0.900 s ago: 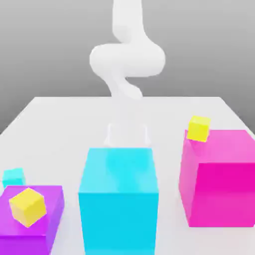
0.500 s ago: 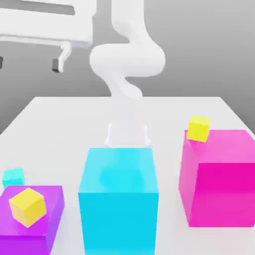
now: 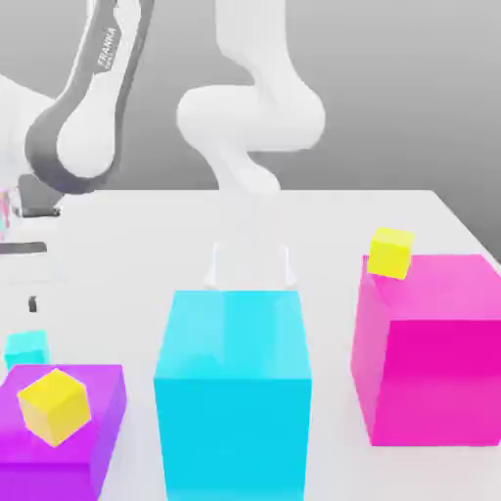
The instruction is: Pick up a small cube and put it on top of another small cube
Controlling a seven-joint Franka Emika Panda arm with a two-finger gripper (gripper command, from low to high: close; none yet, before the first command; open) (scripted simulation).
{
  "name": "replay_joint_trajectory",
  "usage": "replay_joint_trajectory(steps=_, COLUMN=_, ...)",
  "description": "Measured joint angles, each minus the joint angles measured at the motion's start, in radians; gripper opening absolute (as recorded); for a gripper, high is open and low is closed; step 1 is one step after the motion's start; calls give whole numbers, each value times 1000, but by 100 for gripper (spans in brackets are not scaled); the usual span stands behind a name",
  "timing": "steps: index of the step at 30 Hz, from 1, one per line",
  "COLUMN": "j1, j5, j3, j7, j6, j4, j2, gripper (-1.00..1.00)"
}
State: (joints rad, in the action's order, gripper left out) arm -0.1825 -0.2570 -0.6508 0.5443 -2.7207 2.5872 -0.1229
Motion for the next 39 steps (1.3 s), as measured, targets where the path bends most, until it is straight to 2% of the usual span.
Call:
replay_joint_trajectory(steps=3, j1=-88, j5=-105, j3=59, j7=149, j6=-49, j4=4, j2=-107, gripper=0)
replay_joint_trajectory(steps=7, j1=-230, j5=-292, j3=234, j7=300, j6=-140, j4=-33, j2=-250, gripper=0)
replay_joint_trajectory(steps=8, j1=-254, j5=-320, j3=263, j7=321, j6=-154, j4=-40, j2=-271, gripper=-100)
replay_joint_trajectory(steps=15, j1=-254, j5=-318, j3=262, j7=320, j6=-151, j4=-39, j2=-270, gripper=-100)
replay_joint_trajectory(steps=20, j1=-134, j5=-83, j3=94, j7=144, j6=-53, j4=9, j2=-108, gripper=-100)
replay_joint_trajectory(steps=22, j1=-83, j5=-18, j3=74, j7=56, j6=1, j4=3, j2=-61, gripper=-100)
replay_joint_trajectory(steps=26, j1=6, j5=-29, j3=127, j7=-131, j6=132, j4=-28, j2=44, gripper=-100)
replay_joint_trajectory(steps=35, j1=225, j5=-203, j3=258, j7=-483, j6=443, j4=-100, j2=271, gripper=-100)
replay_joint_trajectory(steps=39, j1=310, j5=-154, j3=389, j7=-622, j6=538, j4=-77, j2=399, gripper=-100)
